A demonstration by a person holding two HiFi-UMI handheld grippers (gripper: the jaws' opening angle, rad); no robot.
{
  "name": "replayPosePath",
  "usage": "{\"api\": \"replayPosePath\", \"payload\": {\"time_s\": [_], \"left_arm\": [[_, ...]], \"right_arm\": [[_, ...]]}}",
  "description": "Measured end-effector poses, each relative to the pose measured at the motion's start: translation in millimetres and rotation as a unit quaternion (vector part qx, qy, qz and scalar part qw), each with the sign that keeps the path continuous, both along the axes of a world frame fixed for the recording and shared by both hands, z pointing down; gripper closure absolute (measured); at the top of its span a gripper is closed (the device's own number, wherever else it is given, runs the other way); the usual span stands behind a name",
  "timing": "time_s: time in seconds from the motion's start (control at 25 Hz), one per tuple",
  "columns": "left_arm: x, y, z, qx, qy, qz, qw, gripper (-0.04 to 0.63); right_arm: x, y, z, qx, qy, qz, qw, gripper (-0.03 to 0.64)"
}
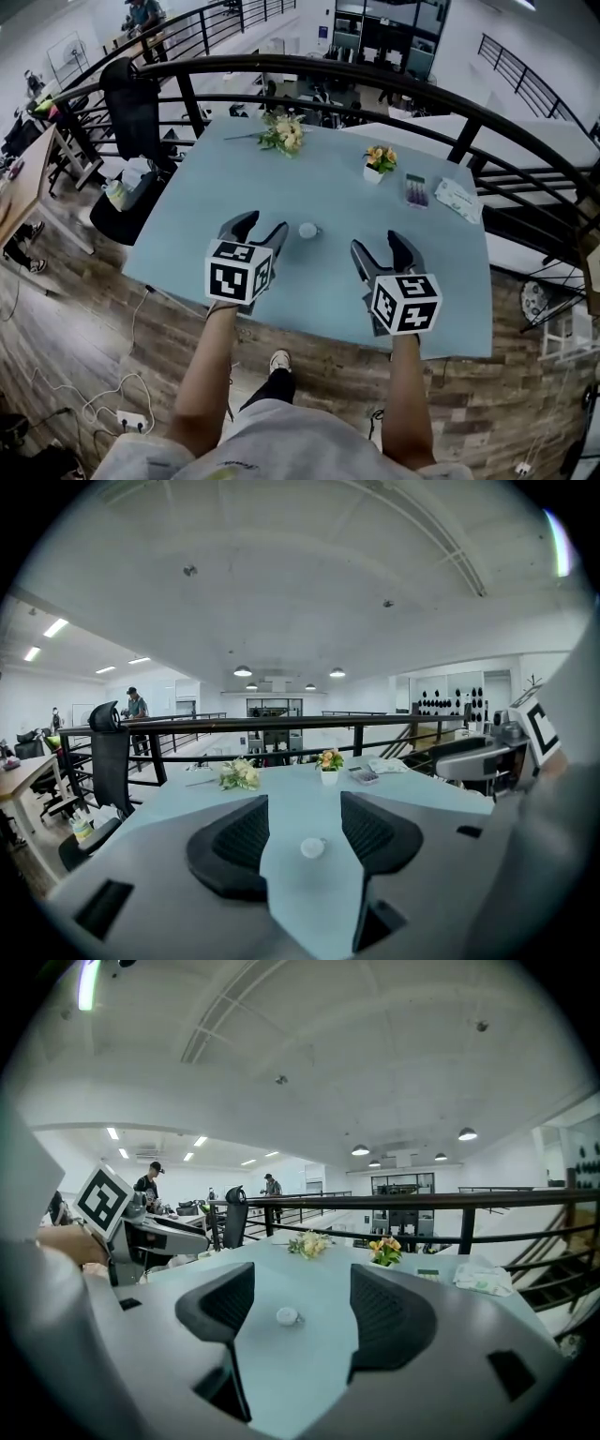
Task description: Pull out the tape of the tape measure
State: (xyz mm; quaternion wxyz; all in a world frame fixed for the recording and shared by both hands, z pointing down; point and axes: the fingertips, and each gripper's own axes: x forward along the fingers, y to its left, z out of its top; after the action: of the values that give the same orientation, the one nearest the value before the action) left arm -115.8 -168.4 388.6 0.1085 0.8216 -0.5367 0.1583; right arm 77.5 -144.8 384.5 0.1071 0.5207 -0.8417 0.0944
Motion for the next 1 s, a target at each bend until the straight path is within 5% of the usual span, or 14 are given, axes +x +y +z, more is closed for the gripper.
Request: {"api": "replayPosePath", "payload": {"time_s": [0.48,1.0], "left_arm": [[-37.9,-96.0,-0.4,-0.006,-0.004,0.029,0.9996,0.354],[-41.2,-143.1,15.2,-0.017,-0.01,0.079,0.9967,0.354]], "right_arm": [[-40.2,-86.4,0.2,-0.009,0.002,0.027,1.0,0.314],[-57.8,-127.6,0.1,-0.01,0.008,0.05,0.999,0.314]]}}
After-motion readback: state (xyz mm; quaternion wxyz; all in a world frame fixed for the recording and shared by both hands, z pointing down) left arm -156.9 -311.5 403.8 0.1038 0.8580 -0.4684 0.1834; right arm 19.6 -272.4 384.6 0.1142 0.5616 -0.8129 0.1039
